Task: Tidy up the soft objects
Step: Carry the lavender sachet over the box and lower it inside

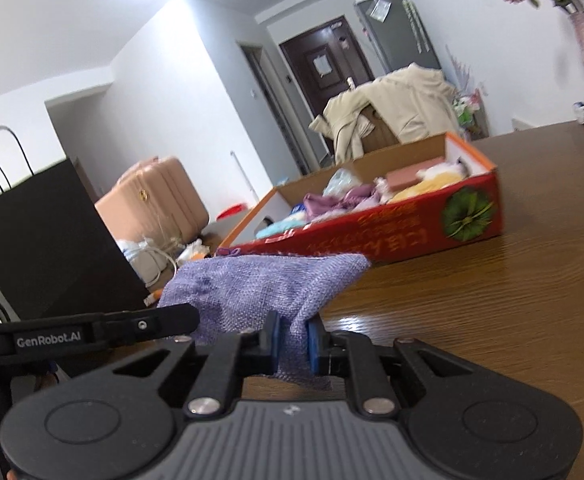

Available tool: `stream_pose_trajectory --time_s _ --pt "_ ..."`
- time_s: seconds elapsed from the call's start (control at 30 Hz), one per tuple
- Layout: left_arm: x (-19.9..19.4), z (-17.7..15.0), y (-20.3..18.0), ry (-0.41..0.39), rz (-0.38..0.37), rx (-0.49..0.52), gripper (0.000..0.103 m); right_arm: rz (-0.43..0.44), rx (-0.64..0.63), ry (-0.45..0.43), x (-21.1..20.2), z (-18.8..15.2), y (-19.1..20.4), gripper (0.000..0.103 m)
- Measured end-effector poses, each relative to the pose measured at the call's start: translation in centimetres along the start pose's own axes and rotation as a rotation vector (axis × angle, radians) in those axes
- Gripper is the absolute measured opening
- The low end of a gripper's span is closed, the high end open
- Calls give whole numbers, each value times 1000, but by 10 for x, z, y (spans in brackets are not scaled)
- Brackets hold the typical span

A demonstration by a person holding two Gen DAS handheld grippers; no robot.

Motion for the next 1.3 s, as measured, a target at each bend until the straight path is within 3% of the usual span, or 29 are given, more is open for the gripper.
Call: stream_pose_trajectory --time_s 0.17,0.33,0.47,0.63,0.77,0.93,1.03,1.2,1.3 --pt "15 36 -12 -27 -10 59 10 4 -8 -57 -17 25 -7 13" --pt "57 96 0 -41 -20 84 10 10 -27 -93 -6 77 -14 13" --pt "108 134 25 -13 8 70 10 6 -39 -118 27 131 -18 14" --pt "186 165 66 67 45 27 10 -33 -11 -74 100 186 -36 14" --pt "236 163 99 150 90 0 10 -105 -53 -30 164 213 -46 14" --pt "269 130 129 270 145 -10 10 -160 -90 117 242 228 -54 17" --pt "276 117 136 289 150 2 10 -182 -82 225 279 224 -63 18" --pt "271 113 127 310 135 65 10 -175 -22 319 294 211 -77 18" --pt "273 110 119 324 130 90 12 -166 -80 392 283 203 -70 18"
Point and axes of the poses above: each gripper's, at about its wrist camera, not at the fingertips, and x roughly the way its jaws point, y to its left, z to its top, the point moved 5 cm from there along x, roughly the way its jaws point, and after that the axes turned 13 degrees about x, right-handed, at the moved point
